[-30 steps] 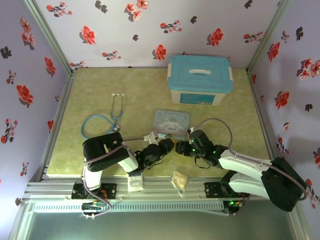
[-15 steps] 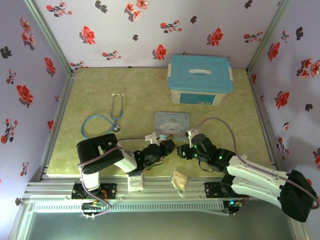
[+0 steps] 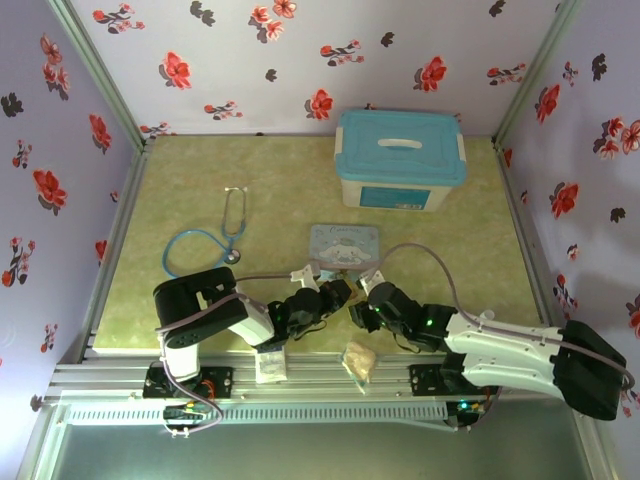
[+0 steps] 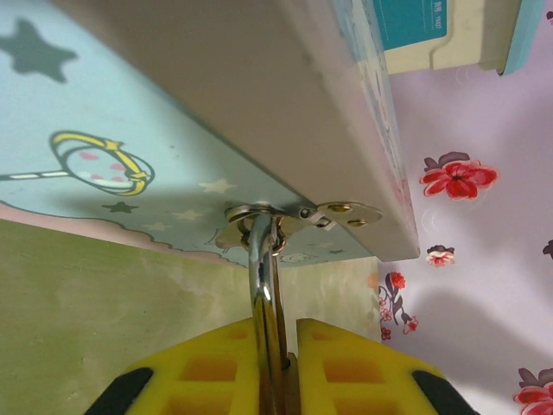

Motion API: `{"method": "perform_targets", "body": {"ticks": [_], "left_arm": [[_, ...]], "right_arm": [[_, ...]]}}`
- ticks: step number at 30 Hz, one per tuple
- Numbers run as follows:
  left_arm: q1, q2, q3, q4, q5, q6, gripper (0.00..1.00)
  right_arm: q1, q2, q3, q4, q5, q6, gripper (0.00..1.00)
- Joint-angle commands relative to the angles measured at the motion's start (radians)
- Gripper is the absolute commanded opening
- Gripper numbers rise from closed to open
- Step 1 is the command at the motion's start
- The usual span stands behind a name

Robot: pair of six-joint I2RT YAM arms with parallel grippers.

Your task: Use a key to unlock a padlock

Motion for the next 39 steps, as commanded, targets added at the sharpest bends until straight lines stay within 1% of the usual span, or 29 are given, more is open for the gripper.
{"method": "perform_targets", "body": {"ticks": [1, 3, 6, 10, 12, 14, 20, 22, 26, 29, 30, 32, 34, 36, 39], "left_arm": [[-0.008, 0.011, 0.017, 0.07, 0.004, 0.006, 0.0], [-0.008, 0.012, 0.016, 0.072, 0.005, -0.001, 0.0], [-0.008, 0.025, 0.016, 0.097, 0.012, -0.009, 0.0], [-0.008, 0.031, 0.018, 0.108, 0.019, -0.001, 0.0], [-0.008, 0.032, 0.014, 0.111, 0.014, -0.005, 0.0], [-0.008, 0.037, 0.013, 0.122, 0.017, -0.012, 0.0], [-0.009, 0.028, 0.01, 0.118, 0.018, -0.008, 0.0], [-0.008, 0.022, 0.006, 0.119, 0.015, -0.009, 0.0], [-0.009, 0.021, 0.008, 0.114, 0.017, -0.007, 0.0], [-0.009, 0.035, 0.003, 0.12, 0.018, -0.021, 0.0], [-0.009, 0.042, -0.001, 0.127, 0.018, -0.023, 0.0], [-0.007, 0.051, -0.003, 0.13, 0.016, -0.017, 0.0], [-0.007, 0.064, -0.004, 0.124, 0.017, -0.015, 0.0], [-0.008, 0.08, -0.006, 0.138, 0.02, -0.019, 0.0], [-0.008, 0.088, -0.012, 0.139, 0.02, -0.024, 0.0]], "right_arm": [[0.043, 0.034, 0.036, 0.0, 0.155, -0.061, 0.38], [0.062, 0.069, 0.052, -0.005, 0.189, -0.074, 0.37], [0.085, 0.107, 0.061, 0.016, 0.232, -0.087, 0.32], [0.105, 0.153, 0.071, 0.06, 0.242, -0.124, 0.31], [0.139, 0.177, 0.072, 0.085, 0.304, -0.145, 0.27], [0.151, 0.201, 0.081, 0.1, 0.336, -0.164, 0.25], [0.168, 0.267, 0.078, 0.134, 0.388, -0.168, 0.25], [0.177, 0.286, 0.071, 0.133, 0.415, -0.149, 0.22], [0.18, 0.282, 0.046, 0.16, 0.443, -0.126, 0.12], [0.176, 0.22, -0.001, 0.229, 0.431, -0.098, 0.09], [0.169, 0.197, -0.013, 0.243, 0.413, -0.096, 0.09], [0.133, 0.151, -0.046, 0.275, 0.302, -0.094, 0.08], [0.063, 0.117, -0.093, 0.343, 0.112, -0.066, 0.09], [0.006, 0.114, -0.121, 0.402, -0.021, -0.03, 0.08], [-0.012, 0.119, -0.108, 0.388, -0.075, -0.021, 0.08]]}}
